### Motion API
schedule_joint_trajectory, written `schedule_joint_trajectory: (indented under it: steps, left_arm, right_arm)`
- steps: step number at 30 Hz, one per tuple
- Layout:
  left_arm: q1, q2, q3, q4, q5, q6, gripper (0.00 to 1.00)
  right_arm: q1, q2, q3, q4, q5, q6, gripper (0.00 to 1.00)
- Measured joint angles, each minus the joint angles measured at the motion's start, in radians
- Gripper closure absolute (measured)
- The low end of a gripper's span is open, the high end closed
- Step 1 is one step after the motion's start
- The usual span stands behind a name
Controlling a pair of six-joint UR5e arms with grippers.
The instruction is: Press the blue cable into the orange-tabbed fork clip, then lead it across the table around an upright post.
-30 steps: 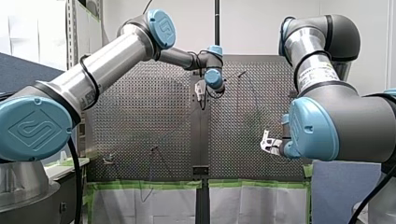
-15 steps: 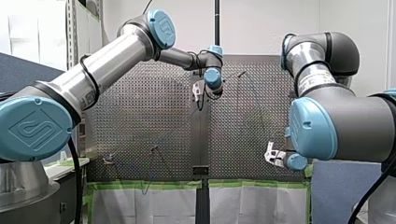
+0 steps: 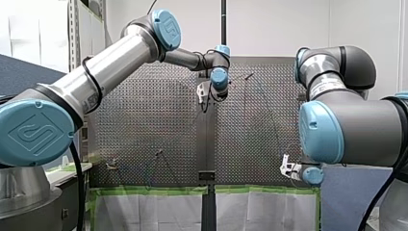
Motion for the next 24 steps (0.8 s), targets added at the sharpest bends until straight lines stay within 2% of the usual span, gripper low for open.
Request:
schedule_joint_trajectory:
  steps: [6,14,24]
  left_arm:
    - [0.001,0.000,0.001,-0.001,-0.002,0.000,0.08]
    - [-0.001,0.000,0.001,-0.002,-0.005,0.000,0.08]
    - [0.000,0.000,0.001,-0.007,-0.007,0.000,0.08]
  right_arm:
    - [-0.019,0.023,-0.026,0.034,0.003,-0.011,1.00]
    - [-0.046,0.028,-0.031,0.038,0.004,-0.006,1.00]
    - [-0.056,0.030,-0.031,0.038,0.005,-0.005,1.00]
